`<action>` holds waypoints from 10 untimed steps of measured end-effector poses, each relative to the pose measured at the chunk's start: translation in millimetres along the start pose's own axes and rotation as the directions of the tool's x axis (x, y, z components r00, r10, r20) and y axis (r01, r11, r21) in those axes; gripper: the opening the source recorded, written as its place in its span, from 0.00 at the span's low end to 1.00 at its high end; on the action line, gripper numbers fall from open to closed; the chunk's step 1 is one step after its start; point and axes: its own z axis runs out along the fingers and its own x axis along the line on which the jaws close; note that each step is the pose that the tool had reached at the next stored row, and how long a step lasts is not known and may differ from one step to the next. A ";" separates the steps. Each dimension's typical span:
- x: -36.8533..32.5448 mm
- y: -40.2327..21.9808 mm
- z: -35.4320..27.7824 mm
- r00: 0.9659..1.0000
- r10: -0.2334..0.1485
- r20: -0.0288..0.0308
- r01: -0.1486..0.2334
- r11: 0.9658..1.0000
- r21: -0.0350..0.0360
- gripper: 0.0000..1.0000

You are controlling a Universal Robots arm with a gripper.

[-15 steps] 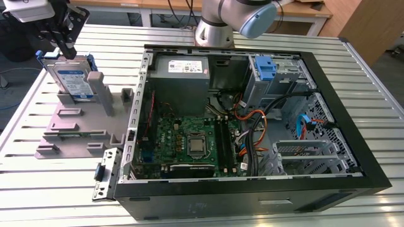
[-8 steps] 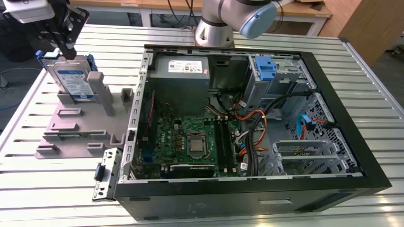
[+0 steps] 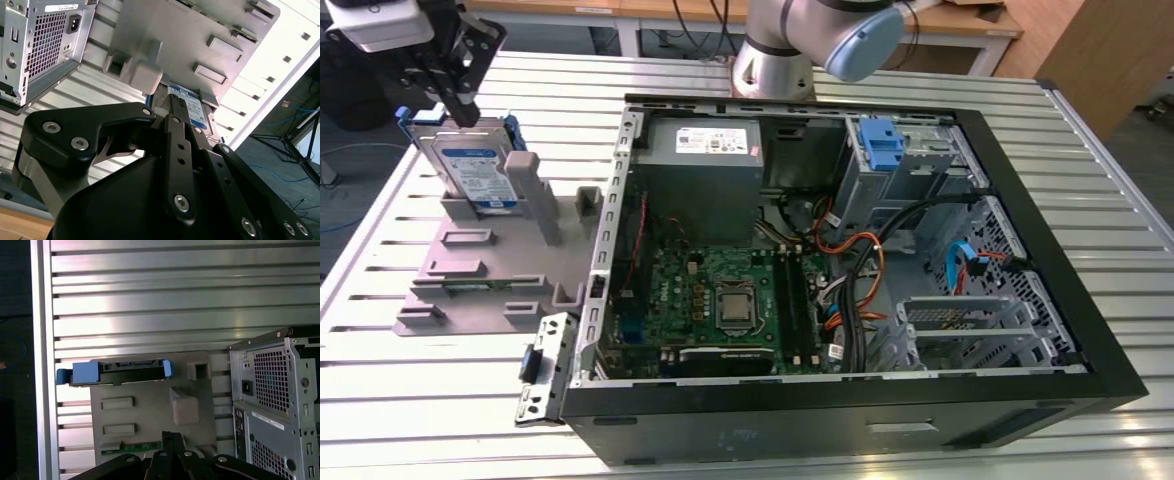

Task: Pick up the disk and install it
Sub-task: 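Reach for the disk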

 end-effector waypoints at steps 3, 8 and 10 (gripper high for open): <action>2.0 2.3 1.8 1.000 0.000 0.000 0.000 1.000 0.000 0.11; 3.9 4.2 3.8 1.000 0.000 0.000 0.000 1.000 0.000 0.11; 3.9 4.2 3.9 1.000 0.000 0.000 0.000 1.000 0.000 0.11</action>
